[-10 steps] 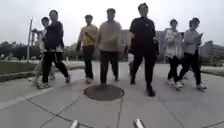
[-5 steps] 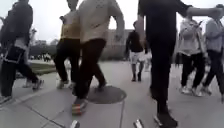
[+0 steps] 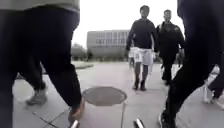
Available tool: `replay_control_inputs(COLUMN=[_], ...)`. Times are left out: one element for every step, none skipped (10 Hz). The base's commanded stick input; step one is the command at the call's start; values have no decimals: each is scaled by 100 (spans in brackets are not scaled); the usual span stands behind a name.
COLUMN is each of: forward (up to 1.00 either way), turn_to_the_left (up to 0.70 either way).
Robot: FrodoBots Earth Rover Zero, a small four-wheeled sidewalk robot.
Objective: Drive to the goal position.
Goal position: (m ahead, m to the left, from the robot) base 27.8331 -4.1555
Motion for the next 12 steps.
replay_control_inputs(forward=[5,5,5,5,5,6,66,76,85,85,85,85], turn_to_the_left=[-6,-6,-6,-6,-6,-3,-2,-2,-2,-3,-2,-2])
